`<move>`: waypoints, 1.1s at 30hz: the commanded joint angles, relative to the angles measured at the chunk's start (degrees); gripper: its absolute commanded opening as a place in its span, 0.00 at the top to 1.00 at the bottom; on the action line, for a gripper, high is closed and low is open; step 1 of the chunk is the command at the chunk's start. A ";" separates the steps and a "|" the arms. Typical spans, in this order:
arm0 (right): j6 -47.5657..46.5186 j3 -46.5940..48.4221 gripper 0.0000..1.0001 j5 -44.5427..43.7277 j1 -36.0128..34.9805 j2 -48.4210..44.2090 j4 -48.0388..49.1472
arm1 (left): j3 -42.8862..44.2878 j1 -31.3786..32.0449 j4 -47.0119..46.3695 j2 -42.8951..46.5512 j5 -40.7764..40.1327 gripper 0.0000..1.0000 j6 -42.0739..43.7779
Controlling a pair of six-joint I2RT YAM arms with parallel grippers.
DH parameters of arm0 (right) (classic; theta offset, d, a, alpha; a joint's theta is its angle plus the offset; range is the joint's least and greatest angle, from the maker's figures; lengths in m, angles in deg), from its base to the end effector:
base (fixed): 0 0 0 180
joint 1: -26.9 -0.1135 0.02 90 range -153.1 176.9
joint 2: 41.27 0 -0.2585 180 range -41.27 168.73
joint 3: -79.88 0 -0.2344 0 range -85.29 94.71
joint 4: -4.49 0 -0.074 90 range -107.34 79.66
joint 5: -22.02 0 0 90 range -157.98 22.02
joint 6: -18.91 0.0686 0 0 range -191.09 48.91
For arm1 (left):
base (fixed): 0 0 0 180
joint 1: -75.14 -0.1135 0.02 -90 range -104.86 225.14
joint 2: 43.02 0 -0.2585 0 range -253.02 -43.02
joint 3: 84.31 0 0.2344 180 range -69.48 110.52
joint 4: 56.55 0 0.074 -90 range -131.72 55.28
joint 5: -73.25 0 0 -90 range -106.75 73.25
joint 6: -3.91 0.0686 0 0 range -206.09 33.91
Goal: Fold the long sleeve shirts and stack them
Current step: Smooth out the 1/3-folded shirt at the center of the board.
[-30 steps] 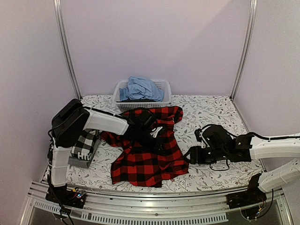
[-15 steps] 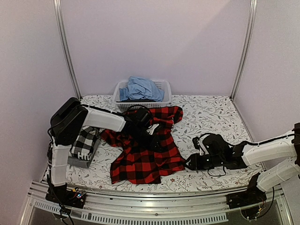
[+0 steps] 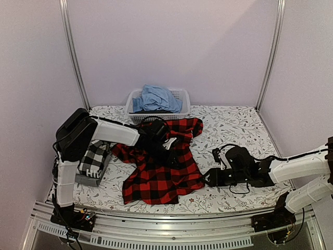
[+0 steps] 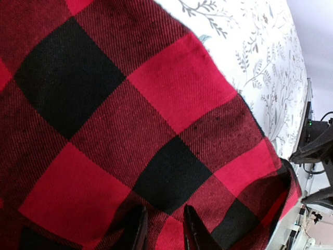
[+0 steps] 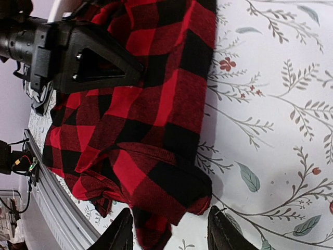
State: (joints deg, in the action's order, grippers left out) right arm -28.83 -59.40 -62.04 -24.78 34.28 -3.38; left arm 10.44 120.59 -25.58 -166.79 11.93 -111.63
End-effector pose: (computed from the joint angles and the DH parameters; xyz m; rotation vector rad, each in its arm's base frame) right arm 0.1510 0.2024 0.1335 -0.2625 2.4922 0.8907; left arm 0.2822 -0.3336 0.0985 0.6787 2.7477 -1.0271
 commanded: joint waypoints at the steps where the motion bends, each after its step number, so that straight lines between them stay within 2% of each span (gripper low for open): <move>1: -0.58 4.27 0.49 -1.32 1.03 -3.53 -3.94 | -1.85 -1.56 8.43 -3.14 -6.42 0.76 1.04; 2: -0.75 5.72 0.45 -1.24 1.35 -2.75 -4.83 | -1.99 -1.55 8.41 -3.08 -6.40 0.76 0.98; 5: -1.23 9.80 0.43 0.97 2.72 1.17 -6.38 | -2.44 -1.54 8.28 -2.91 -6.53 0.76 1.02; 10: -2.53 15.98 0.46 1.88 4.39 9.96 -10.99 | -1.90 -1.13 7.94 -1.33 -5.68 0.76 1.04; 21: -3.68 16.08 0.46 4.53 4.40 14.91 -11.30 | 8.41 1.48 5.68 0.70 -1.77 0.76 -0.94; 25: -3.76 15.82 0.48 5.16 4.39 15.04 -11.23 | 12.80 2.07 4.09 -2.31 0.35 0.76 -1.96; 33: -4.26 15.39 0.50 6.07 4.40 14.64 -11.44 | 21.51 3.11 4.68 -13.80 3.48 0.76 -2.56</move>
State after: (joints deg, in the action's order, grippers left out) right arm -32.02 -43.55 -56.89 -20.59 48.86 -14.05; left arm 29.22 122.73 -21.84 -174.50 13.20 -113.62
